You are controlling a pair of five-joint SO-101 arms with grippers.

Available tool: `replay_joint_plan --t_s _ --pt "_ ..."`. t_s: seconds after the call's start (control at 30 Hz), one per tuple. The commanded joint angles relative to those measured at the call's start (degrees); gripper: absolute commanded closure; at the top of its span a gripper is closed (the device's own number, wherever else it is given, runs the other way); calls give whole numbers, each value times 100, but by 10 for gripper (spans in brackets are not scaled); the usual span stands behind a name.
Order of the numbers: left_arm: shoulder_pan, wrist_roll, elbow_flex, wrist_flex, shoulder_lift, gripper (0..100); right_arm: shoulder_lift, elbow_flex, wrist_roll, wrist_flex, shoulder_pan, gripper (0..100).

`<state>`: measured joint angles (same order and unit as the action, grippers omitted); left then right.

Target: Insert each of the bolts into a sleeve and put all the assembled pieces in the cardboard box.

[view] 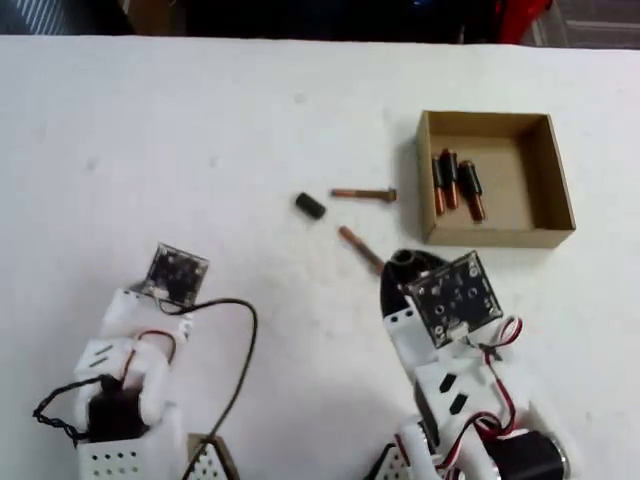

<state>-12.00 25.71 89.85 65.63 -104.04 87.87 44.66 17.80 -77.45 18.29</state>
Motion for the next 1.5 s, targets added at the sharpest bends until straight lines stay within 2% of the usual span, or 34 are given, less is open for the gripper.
replay_joint_plan --t_s 0.0,0.07,0.33,0.6,0.8,1.13,1.3,1.47 --pt "145 70 -299 220 -48 973 321 176 35 180 -48 982" --pt "180 185 -440 396 -48 976 497 475 53 356 -48 982" --pt "171 1618 -703 457 -31 976 1499 1538 70 892 -48 982" --pt "189 1829 -1732 853 48 976 1508 2136 26 1059 -48 982" --pt "251 1890 -2637 905 1587 976 1508 2831 26 1552 -48 982" --pt "1833 1881 -3982 730 3960 973 1508 3385 26 1886 -57 982" --pt "2202 1881 -4554 202 5077 976 1516 3402 -35 1868 -673 982" --pt "2158 1890 -5134 -571 6105 976 1516 3402 -651 1868 -1209 982"
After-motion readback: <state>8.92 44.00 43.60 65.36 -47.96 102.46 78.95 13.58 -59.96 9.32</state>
